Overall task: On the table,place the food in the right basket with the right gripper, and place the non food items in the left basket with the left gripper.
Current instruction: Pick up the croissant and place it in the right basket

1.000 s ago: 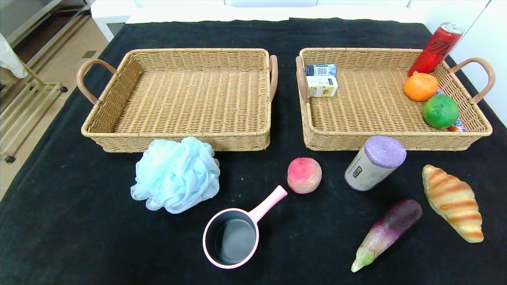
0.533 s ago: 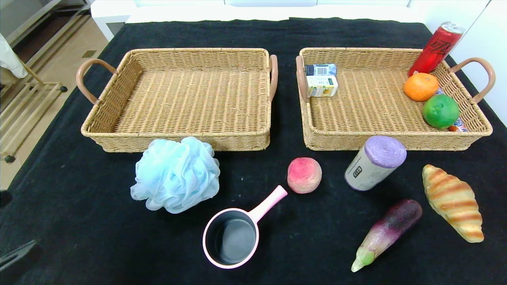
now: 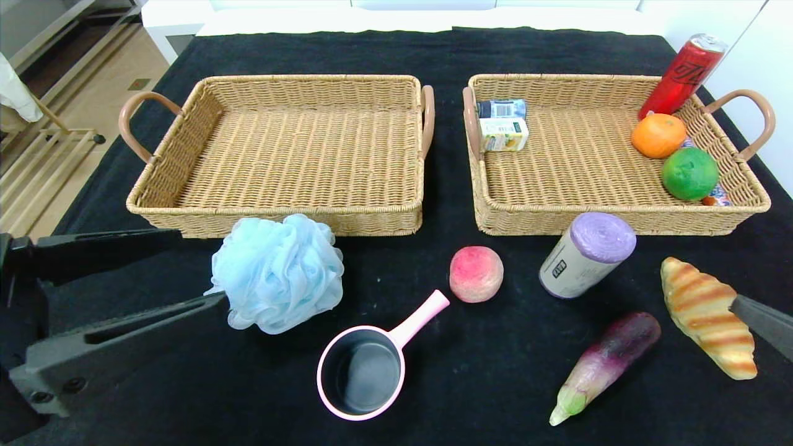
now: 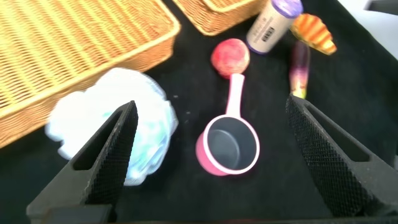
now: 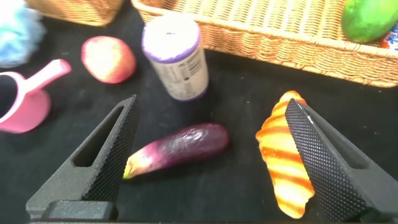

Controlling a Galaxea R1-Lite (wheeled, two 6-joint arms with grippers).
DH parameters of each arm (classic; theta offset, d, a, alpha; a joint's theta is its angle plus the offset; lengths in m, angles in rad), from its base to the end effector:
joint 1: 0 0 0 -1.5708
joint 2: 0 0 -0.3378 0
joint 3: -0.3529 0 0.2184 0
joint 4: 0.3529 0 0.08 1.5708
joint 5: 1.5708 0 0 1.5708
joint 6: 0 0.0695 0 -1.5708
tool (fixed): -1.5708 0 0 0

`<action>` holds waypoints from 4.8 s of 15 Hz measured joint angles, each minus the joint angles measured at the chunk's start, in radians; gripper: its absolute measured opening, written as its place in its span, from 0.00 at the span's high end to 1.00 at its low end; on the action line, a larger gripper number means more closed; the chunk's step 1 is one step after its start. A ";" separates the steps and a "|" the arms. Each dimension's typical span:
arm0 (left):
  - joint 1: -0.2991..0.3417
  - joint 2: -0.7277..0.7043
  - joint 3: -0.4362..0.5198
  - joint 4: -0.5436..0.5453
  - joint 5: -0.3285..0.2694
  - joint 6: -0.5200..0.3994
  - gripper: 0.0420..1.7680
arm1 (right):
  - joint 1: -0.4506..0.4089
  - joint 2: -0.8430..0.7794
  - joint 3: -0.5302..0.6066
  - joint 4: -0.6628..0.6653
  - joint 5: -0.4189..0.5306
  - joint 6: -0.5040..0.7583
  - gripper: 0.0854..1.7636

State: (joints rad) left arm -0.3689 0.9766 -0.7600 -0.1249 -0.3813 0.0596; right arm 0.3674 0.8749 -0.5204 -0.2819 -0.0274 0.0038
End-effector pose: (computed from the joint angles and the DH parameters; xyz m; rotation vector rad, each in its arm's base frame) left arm 0.1503 -0.0858 0.2963 0.0562 0.0715 -0.7522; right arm 0.1415 0.0524 0.2481 -0.0105 0.0722 0.3397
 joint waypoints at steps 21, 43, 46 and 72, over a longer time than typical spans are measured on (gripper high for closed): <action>-0.018 -0.002 0.054 0.003 0.015 0.057 0.03 | -0.139 0.293 -0.436 0.656 -0.152 0.031 0.03; -0.018 -0.032 0.053 0.002 0.015 0.070 0.03 | -0.371 0.598 -0.548 0.683 0.035 0.049 0.03; -0.018 -0.033 0.054 0.002 0.015 0.079 0.03 | -0.369 0.611 -0.548 0.683 0.036 0.047 0.03; -0.019 -0.039 0.056 0.005 0.015 0.085 0.03 | -0.351 0.632 -0.533 0.683 0.058 0.045 0.56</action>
State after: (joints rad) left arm -0.3881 0.9377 -0.7043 -0.1198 -0.3664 0.1447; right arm 0.0168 1.5066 -1.0530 0.4011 0.0302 0.0489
